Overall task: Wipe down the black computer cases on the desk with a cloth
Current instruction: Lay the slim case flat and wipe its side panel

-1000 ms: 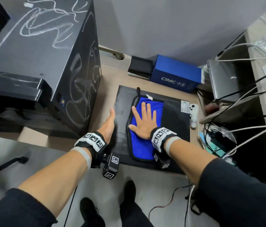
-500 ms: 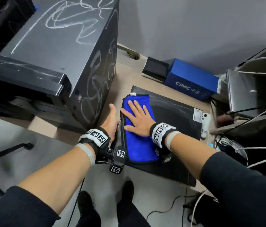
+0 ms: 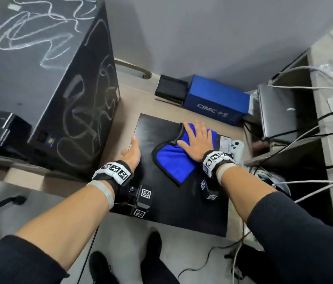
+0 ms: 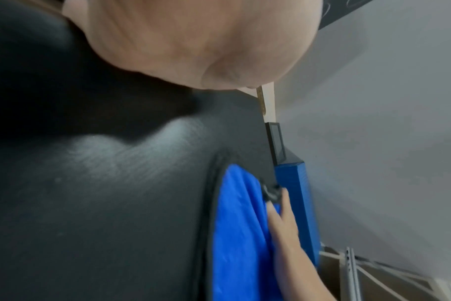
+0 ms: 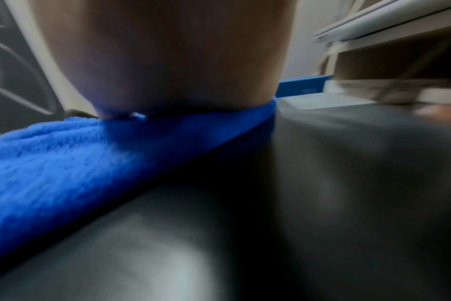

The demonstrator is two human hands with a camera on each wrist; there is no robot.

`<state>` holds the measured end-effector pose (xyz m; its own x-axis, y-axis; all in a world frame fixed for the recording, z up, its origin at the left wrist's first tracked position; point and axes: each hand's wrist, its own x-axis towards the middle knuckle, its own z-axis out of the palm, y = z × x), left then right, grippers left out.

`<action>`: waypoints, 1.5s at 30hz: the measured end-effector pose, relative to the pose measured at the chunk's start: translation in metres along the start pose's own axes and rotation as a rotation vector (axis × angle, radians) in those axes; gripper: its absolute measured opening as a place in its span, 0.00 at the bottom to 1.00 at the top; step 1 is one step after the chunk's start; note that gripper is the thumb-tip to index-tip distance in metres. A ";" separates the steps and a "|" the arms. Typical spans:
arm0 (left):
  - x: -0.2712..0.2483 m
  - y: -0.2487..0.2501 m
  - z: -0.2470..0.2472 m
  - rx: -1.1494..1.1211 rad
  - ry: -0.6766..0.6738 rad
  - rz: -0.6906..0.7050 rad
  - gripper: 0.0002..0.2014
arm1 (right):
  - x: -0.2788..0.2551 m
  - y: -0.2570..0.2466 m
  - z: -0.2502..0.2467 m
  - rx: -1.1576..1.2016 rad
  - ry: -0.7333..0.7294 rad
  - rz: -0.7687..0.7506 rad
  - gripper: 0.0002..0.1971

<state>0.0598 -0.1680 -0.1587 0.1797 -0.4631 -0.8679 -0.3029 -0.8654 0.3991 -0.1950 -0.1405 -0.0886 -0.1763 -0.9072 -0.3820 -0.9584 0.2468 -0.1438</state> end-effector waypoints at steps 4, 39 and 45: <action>-0.068 0.013 -0.013 0.131 0.012 0.053 0.67 | -0.037 0.051 0.004 0.066 0.017 0.243 0.40; -0.052 0.079 -0.012 -0.318 -0.369 0.307 0.45 | 0.059 -0.150 0.000 -0.087 -0.085 -0.345 0.34; -0.006 0.061 -0.008 -0.357 -0.433 0.210 0.61 | 0.020 -0.075 0.006 -0.066 -0.043 -0.323 0.36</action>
<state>0.0472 -0.2198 -0.1266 -0.2707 -0.5760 -0.7713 0.0565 -0.8093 0.5846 -0.1256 -0.1750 -0.0910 0.1470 -0.9196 -0.3644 -0.9760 -0.0750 -0.2046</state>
